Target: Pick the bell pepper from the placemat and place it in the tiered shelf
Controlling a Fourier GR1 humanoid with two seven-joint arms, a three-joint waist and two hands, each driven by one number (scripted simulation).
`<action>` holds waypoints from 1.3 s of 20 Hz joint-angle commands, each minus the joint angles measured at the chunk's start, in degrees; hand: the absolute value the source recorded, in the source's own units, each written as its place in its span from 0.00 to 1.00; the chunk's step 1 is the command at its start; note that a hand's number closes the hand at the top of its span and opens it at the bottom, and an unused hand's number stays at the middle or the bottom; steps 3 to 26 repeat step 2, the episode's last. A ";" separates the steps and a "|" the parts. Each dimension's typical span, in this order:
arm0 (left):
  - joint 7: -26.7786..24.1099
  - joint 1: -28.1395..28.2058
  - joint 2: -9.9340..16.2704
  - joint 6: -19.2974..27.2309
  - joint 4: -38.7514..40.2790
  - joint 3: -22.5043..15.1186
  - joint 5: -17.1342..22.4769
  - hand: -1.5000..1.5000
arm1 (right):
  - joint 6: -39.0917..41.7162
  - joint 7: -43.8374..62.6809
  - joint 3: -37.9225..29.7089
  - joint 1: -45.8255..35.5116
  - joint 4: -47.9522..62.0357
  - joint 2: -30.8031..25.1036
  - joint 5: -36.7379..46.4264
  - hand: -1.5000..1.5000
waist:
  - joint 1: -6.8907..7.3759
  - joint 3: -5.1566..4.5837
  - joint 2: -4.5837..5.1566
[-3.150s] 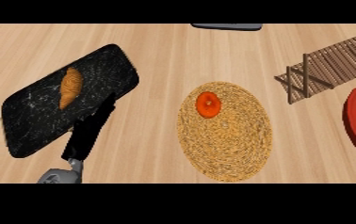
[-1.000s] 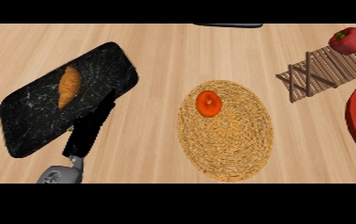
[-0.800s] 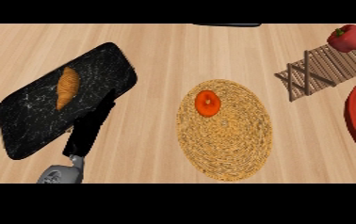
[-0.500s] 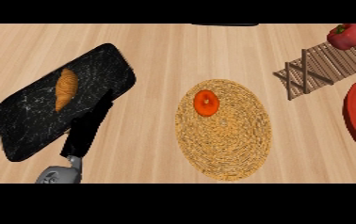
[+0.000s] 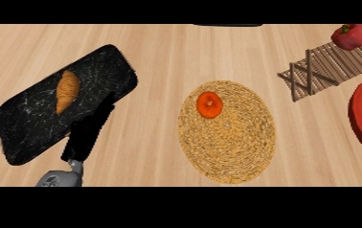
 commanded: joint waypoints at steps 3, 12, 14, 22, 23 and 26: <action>0.07 0.30 0.12 -0.61 -0.20 -0.51 -0.12 0.50 | 1.05 -2.11 0.56 3.46 -0.98 -0.19 0.67 0.00 | 0.67 -0.05 0.09; 0.07 0.30 0.12 -0.61 -0.20 -0.51 -0.12 0.50 | 1.05 -2.11 0.56 3.46 -0.98 -0.19 0.67 0.00 | 0.67 -0.05 0.09; 0.07 0.30 0.12 -0.61 -0.20 -0.51 -0.12 0.50 | 1.05 -2.11 0.56 3.46 -0.98 -0.19 0.67 0.00 | 0.67 -0.05 0.09; 0.07 0.30 0.12 -0.61 -0.20 -0.51 -0.12 0.50 | 1.05 -2.11 0.56 3.46 -0.98 -0.19 0.67 0.00 | 0.67 -0.05 0.09; 0.07 0.30 0.12 -0.61 -0.20 -0.51 -0.12 0.50 | 1.05 -2.11 0.56 3.46 -0.98 -0.19 0.67 0.00 | 0.67 -0.05 0.09; 0.07 0.30 0.12 -0.61 -0.20 -0.51 -0.12 0.50 | 1.05 -2.11 0.56 3.46 -0.98 -0.19 0.67 0.00 | 0.67 -0.05 0.09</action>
